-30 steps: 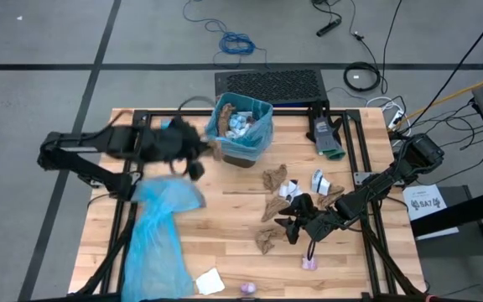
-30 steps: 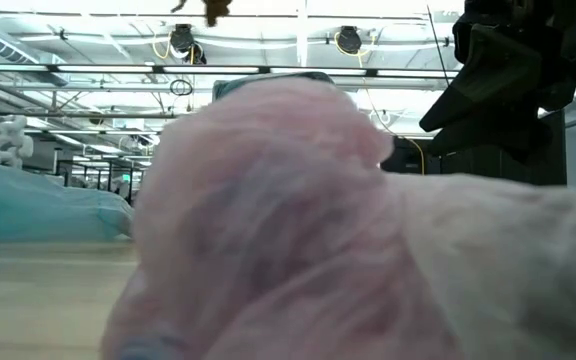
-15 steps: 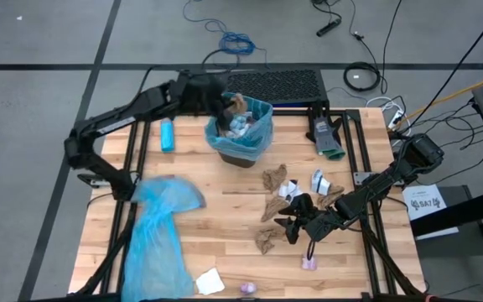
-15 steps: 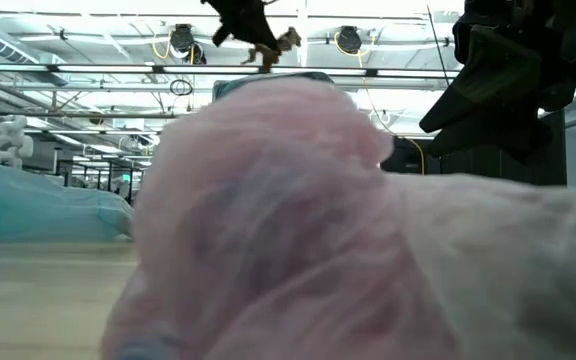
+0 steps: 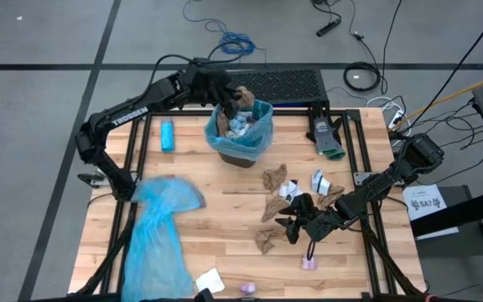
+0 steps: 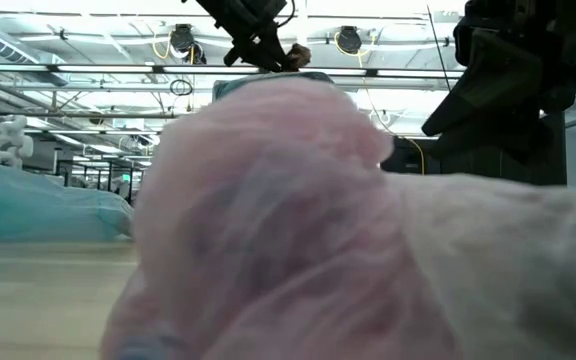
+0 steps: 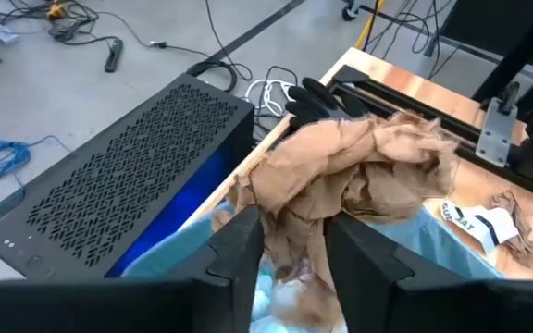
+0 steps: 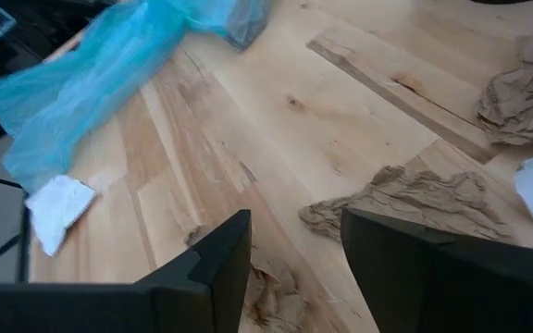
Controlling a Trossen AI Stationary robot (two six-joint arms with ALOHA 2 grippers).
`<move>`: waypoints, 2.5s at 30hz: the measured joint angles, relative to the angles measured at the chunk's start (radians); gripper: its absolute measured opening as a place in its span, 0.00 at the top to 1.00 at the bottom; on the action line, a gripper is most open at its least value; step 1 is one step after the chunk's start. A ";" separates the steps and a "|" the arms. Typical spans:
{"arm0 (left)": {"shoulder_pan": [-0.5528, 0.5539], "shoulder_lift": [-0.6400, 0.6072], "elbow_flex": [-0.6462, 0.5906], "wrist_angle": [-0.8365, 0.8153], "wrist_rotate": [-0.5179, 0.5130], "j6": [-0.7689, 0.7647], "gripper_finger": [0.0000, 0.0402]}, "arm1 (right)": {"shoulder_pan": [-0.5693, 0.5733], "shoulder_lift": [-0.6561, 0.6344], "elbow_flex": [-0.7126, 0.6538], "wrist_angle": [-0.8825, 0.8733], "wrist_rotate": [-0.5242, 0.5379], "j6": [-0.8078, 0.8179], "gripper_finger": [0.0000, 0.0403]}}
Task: Place trash/remove bag and relplace
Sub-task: Put the brown paper into the trash bin, then put the white paper into the trash bin
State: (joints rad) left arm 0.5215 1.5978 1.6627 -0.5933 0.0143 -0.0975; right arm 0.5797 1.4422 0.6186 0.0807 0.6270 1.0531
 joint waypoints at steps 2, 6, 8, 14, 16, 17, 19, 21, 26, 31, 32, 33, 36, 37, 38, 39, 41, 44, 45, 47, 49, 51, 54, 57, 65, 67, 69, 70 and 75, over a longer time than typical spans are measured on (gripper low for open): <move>0.003 0.000 0.001 0.000 0.000 0.000 0.65 | 0.000 0.000 0.000 -0.004 0.000 0.000 0.60; 0.003 0.000 0.001 -0.024 0.000 0.006 0.59 | 0.000 0.000 0.000 -0.011 0.000 0.000 0.60; 0.003 0.000 0.001 -0.047 0.000 0.007 0.57 | 0.000 0.000 0.000 -0.011 0.000 -0.001 0.60; -0.007 0.000 0.001 -0.109 -0.005 0.053 0.56 | 0.000 0.000 0.000 -0.011 0.000 -0.003 0.60; -0.016 -0.004 0.001 -0.110 -0.006 0.053 0.56 | 0.000 0.000 0.000 -0.011 0.000 -0.003 0.60; -0.020 -0.009 0.001 -0.113 -0.006 0.053 0.56 | 0.000 0.000 0.000 -0.011 0.000 -0.003 0.60; -0.041 -0.023 0.001 -0.112 -0.011 0.055 0.56 | 0.000 0.000 0.000 -0.011 0.000 -0.003 0.60; -0.073 -0.040 0.002 -0.119 -0.015 0.065 0.56 | 0.000 0.000 0.000 -0.011 0.000 -0.003 0.60; -0.204 -0.093 0.002 -0.214 -0.120 0.081 0.56 | 0.000 0.000 0.000 -0.011 -0.001 -0.003 0.60; -0.390 -0.158 0.002 -0.359 -0.176 0.002 0.56 | 0.000 0.000 0.000 -0.011 -0.002 -0.002 0.60; -0.434 -0.168 0.002 -0.381 -0.181 -0.026 0.56 | 0.000 0.000 0.000 -0.010 -0.003 -0.002 0.60; -0.479 -0.174 0.002 -0.401 -0.189 -0.057 0.56 | 0.000 0.000 0.000 -0.010 -0.004 -0.001 0.60; -0.621 -0.175 0.002 -0.457 -0.232 -0.151 0.56 | 0.000 0.000 0.000 -0.009 -0.005 -0.001 0.60; -0.670 -0.173 0.001 -0.481 -0.256 -0.188 0.56 | 0.000 0.000 0.000 -0.010 -0.005 0.000 0.60; -0.721 -0.172 0.001 -0.504 -0.272 -0.227 0.56 | 0.000 0.000 0.000 -0.009 -0.005 0.000 0.60; -0.768 -0.172 0.001 -0.524 -0.288 -0.269 0.56 | 0.000 0.000 0.000 -0.008 -0.005 0.000 0.60; -0.859 -0.161 0.002 -0.544 -0.311 -0.357 0.56 | 0.000 0.000 0.000 -0.008 -0.005 0.000 0.60; -0.993 -0.127 0.000 -0.557 -0.346 -0.484 0.56 | 0.000 0.000 0.000 -0.001 -0.005 0.000 0.60; -1.031 -0.113 0.000 -0.557 -0.353 -0.528 0.56 | 0.000 0.000 0.000 -0.001 -0.005 0.002 0.60; -1.098 -0.088 0.000 -0.558 -0.356 -0.624 0.56 | 0.000 0.000 0.000 -0.001 -0.005 0.006 0.60; -1.157 -0.055 0.000 -0.564 -0.356 -0.724 0.56 | 0.000 0.000 0.000 -0.001 -0.005 0.008 0.60; -1.204 -0.009 0.000 -0.564 -0.350 -0.805 0.56 | 0.000 0.000 0.000 0.001 -0.005 0.008 0.60; -1.256 0.067 0.000 -0.564 -0.306 -0.902 0.56 | 0.000 0.000 0.000 0.007 -0.005 0.008 0.60; -1.289 0.144 0.000 -0.564 -0.281 -0.959 0.56 | 0.000 0.000 0.000 0.007 -0.005 0.008 0.60; -1.290 0.356 0.000 -0.488 -0.157 -0.984 0.56 | 0.000 0.000 0.000 0.007 -0.005 0.006 0.60; -1.285 0.400 0.000 -0.432 -0.126 -0.958 0.56 | 0.000 0.000 0.000 0.008 -0.005 0.005 0.60; -1.281 0.435 0.000 -0.372 -0.094 -0.934 0.56 | 0.000 0.000 0.000 0.017 -0.005 0.005 0.60; -1.278 0.450 0.000 -0.344 -0.073 -0.919 0.56 | 0.000 0.000 0.000 0.019 -0.005 0.005 0.60; -1.277 0.478 0.000 -0.302 -0.061 -0.891 0.56 | 0.000 0.000 0.000 0.019 -0.005 0.003 0.60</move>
State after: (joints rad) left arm -0.7551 2.0756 1.6623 -0.8956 -0.0463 -0.9884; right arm 0.5797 1.4422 0.6182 0.0997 0.6224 1.0565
